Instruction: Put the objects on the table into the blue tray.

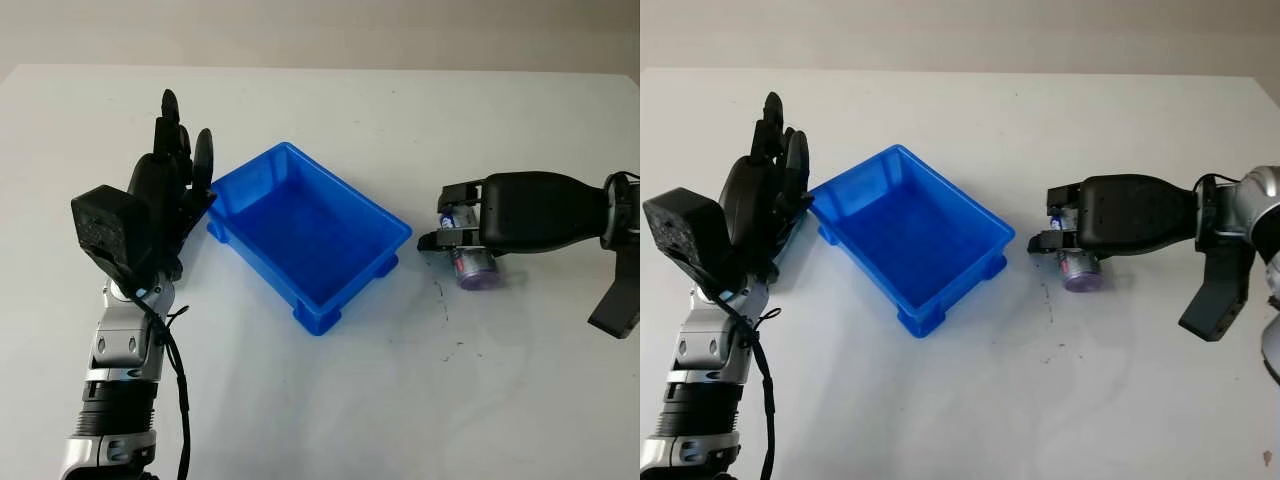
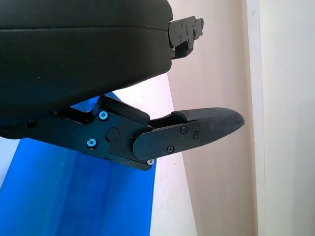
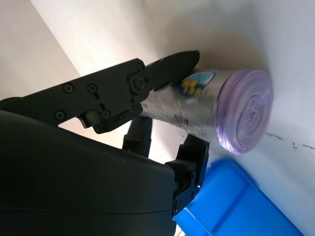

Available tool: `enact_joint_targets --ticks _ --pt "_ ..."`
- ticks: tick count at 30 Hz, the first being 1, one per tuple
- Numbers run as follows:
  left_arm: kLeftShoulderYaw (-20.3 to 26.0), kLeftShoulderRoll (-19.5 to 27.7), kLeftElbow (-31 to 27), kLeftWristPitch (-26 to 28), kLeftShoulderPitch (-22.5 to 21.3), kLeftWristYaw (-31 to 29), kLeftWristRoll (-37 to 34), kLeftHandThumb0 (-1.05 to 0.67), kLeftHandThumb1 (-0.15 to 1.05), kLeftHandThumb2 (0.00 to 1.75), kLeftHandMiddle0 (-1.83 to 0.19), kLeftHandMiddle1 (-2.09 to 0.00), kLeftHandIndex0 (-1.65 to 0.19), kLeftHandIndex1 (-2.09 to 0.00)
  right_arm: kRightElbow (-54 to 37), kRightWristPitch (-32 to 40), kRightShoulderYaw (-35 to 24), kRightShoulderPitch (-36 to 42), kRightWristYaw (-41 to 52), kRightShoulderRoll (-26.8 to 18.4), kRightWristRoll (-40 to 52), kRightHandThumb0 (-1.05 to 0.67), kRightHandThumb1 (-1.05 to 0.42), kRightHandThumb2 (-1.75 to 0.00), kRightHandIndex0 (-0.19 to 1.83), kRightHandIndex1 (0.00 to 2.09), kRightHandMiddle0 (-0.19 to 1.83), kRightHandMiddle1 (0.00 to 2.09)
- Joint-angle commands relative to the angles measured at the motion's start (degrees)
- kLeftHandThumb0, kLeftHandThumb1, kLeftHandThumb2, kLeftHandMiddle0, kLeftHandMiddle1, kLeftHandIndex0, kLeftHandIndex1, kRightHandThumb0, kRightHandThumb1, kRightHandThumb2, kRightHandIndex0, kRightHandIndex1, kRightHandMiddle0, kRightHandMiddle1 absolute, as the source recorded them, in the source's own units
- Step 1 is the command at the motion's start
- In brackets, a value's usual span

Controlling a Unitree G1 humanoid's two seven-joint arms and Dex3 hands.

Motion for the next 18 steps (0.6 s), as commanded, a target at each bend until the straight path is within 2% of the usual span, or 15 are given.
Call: enact_joint_targets --ticks 1,5,8,12,14,15,17,18 --pt "0.35 0.94 -1.32 0.30 1.14 0.11 0.48 -0.81 1.05 0.61 0.19 0.00 0.19 0.00 0.51 -0.09 0.84 1.87 0.43 -0.04 0.07 -0.39 -0.93 -0.05 0.31 1.99 0.30 1.73" --pt "0.36 1.11 -1.80 0.54 1.33 0.02 0.49 -0.81 1.05 0.61 0.19 0.00 0.19 0.00 0.37 -0.67 0.44 2.02 2.43 0.09 1.01 -0.38 -0.92 -0.05 0.41 2.04 0.33 1.80" --pt "0.41 1.06 -1.91 0.74 1.36 0.02 0.35 -0.81 1.05 0.60 0.19 0.00 0.19 0.00 0.17 -0.83 0.28 2.23 3.03 0.06 1.51 -0.39 -0.92 -0.05 0.63 2.09 0.39 1.83" --pt "0.37 0.95 -1.97 1.08 1.27 0.16 0.37 -0.80 1.05 0.60 0.19 0.00 0.19 0.00 -0.12 -1.05 -0.43 2.89 3.93 -0.11 2.85 -0.47 -0.87 -0.05 0.80 2.09 0.46 1.46" --pt "0.26 0.86 -1.77 0.85 1.14 0.39 0.63 -0.80 1.05 0.60 0.19 0.00 0.19 0.00 0.13 -1.80 -1.51 3.52 5.25 -0.09 4.56 -0.50 -0.89 -0.06 0.89 2.09 0.48 1.39" --pt "0.22 0.85 -1.72 0.84 1.09 0.43 0.68 -0.80 1.05 0.60 0.19 0.00 0.19 0.00 0.12 -1.83 -2.06 3.83 5.96 -0.11 5.33 -0.51 -0.93 -0.06 0.93 2.09 0.49 1.46" --pt "0.12 0.94 -1.64 0.78 1.04 0.36 0.77 -0.80 1.05 0.60 0.19 0.00 0.19 0.00 -0.10 -1.96 -3.33 4.26 7.72 -0.18 6.98 -0.52 -1.01 -0.07 1.03 2.09 0.55 1.86" --pt "0.08 0.99 -1.66 0.75 1.05 0.31 0.80 -0.80 1.05 0.60 0.19 0.00 0.19 0.00 -0.09 -2.29 -4.03 4.44 8.61 -0.15 7.93 -0.53 -1.03 -0.08 1.07 2.09 0.64 1.97"
